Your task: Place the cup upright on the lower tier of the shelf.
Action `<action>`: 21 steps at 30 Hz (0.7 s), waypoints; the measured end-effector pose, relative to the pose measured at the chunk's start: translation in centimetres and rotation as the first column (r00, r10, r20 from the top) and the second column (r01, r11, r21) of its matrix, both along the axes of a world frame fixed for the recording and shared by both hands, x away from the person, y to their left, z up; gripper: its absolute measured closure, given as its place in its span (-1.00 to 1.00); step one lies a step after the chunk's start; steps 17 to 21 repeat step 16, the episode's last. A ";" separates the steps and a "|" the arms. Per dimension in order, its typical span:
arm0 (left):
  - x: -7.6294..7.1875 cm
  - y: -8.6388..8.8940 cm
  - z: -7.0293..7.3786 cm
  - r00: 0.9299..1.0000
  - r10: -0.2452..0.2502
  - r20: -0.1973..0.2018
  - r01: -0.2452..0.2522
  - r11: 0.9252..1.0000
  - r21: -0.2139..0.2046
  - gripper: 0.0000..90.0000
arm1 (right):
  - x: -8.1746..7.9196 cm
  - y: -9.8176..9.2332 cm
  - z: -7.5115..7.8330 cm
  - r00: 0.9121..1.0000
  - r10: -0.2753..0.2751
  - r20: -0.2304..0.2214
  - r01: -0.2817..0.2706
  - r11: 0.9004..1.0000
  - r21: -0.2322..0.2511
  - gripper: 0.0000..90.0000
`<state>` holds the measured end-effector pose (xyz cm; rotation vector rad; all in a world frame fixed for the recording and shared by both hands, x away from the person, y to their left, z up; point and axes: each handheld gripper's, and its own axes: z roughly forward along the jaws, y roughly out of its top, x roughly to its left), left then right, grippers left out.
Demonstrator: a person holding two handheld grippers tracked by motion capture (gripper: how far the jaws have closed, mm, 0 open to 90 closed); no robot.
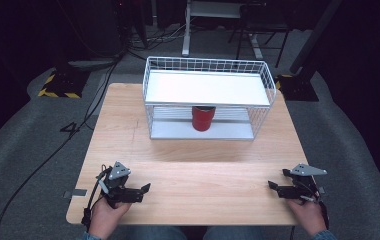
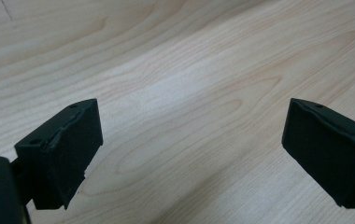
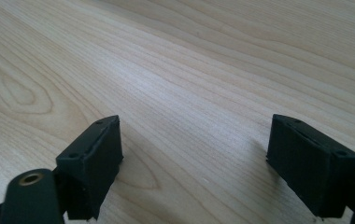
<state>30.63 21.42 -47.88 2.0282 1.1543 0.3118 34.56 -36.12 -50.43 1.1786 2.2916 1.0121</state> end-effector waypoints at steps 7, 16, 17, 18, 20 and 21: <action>0.4 -0.1 -1.3 0.999 -0.005 -0.051 0.008 0.998 0.064 -0.83 | 0.0 0.0 0.0 1.000 0.000 0.000 0.000 1.000 0.000 -0.60; 0.3 -0.6 -2.1 1.000 -0.005 -0.022 0.008 0.985 0.170 -0.71 | 0.0 0.0 0.0 1.000 0.002 0.000 -0.002 1.000 0.001 -0.60; 0.3 -0.6 -2.1 1.000 -0.005 -0.022 0.008 0.985 0.170 -0.71 | 0.0 0.0 0.0 1.000 0.002 0.000 -0.002 1.000 0.001 -0.60; 0.3 -0.6 -2.1 1.000 -0.005 -0.022 0.008 0.985 0.170 -0.71 | 0.0 0.0 0.0 1.000 0.002 0.000 -0.002 1.000 0.001 -0.60; 0.3 -0.6 -2.1 1.000 -0.005 -0.022 0.008 0.985 0.170 -0.71 | 0.0 0.0 0.0 1.000 0.002 0.000 -0.002 1.000 0.001 -0.60; 0.3 -0.6 -2.1 1.000 -0.005 -0.022 0.008 0.985 0.170 -0.71 | 0.0 0.0 0.0 1.000 0.002 0.000 -0.002 1.000 0.001 -0.60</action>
